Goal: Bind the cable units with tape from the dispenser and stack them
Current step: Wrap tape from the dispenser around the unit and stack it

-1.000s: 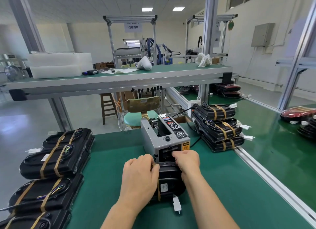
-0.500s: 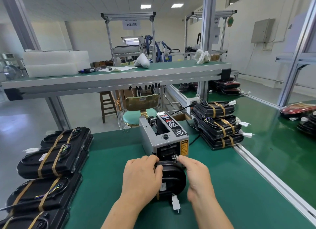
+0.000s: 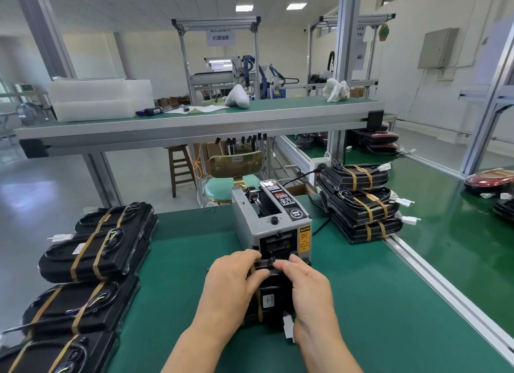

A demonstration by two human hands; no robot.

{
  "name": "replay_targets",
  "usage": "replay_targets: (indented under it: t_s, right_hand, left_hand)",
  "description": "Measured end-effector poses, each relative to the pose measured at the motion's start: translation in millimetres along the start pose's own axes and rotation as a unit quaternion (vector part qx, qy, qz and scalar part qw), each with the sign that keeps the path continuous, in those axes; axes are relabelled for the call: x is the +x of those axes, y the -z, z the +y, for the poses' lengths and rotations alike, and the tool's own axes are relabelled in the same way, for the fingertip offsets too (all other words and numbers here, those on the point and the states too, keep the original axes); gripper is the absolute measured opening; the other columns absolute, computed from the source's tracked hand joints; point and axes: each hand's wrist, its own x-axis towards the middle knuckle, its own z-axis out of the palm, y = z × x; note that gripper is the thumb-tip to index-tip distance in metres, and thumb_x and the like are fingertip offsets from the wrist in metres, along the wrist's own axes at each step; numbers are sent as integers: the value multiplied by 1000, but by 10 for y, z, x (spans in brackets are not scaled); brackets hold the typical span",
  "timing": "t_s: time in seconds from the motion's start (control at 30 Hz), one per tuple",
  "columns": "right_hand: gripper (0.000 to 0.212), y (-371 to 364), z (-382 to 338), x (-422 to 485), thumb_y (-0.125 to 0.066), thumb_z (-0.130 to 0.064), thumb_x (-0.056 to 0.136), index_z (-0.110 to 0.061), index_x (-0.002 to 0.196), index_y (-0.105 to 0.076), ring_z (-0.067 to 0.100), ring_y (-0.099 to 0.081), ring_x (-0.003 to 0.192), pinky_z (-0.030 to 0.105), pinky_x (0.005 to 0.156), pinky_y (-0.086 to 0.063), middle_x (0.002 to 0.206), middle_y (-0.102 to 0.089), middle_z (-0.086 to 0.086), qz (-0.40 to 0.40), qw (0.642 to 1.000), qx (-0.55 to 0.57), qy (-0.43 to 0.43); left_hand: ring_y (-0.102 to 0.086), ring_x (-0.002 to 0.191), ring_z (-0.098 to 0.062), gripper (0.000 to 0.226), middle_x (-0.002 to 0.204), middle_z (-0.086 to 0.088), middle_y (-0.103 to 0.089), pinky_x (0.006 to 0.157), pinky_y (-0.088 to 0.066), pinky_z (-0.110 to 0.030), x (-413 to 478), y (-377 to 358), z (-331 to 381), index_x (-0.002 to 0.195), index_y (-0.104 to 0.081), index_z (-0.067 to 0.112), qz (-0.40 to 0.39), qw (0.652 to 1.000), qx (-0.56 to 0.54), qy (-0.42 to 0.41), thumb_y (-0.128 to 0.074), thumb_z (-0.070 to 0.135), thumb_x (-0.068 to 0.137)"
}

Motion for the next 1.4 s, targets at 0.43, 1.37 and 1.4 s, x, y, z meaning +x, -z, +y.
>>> replay_targets:
  t_s: [0.43,1.37,1.4]
  right_hand:
    - [20,35,82,42,-69,-2,84,-11,71,-79,17,-63,108,44,95,-53,134,-56,-4,-16,999,-36,31]
    - [24,130,148,43,-68,-9,87,-25,73,-80,9,-57,119,43,105,-45,118,-65,-6,17,986,-134,93]
    - [22,152,155,61,-68,-9,87,-23,75,-79,9,-58,117,43,105,-46,115,-68,-3,29,986,-131,97]
  left_hand:
    - [-58,76,-8,16,81,11,-70,72,-42,-14,-20,51,3,96,-74,21,11,999,-29,-34,-78,19,81]
    - [-67,74,-18,13,84,6,-72,66,-57,-33,0,49,3,94,-78,18,11,995,7,-96,-77,15,82]
    - [-67,72,-18,13,83,5,-72,65,-57,-32,2,50,5,92,-79,18,13,995,10,-95,-78,14,80]
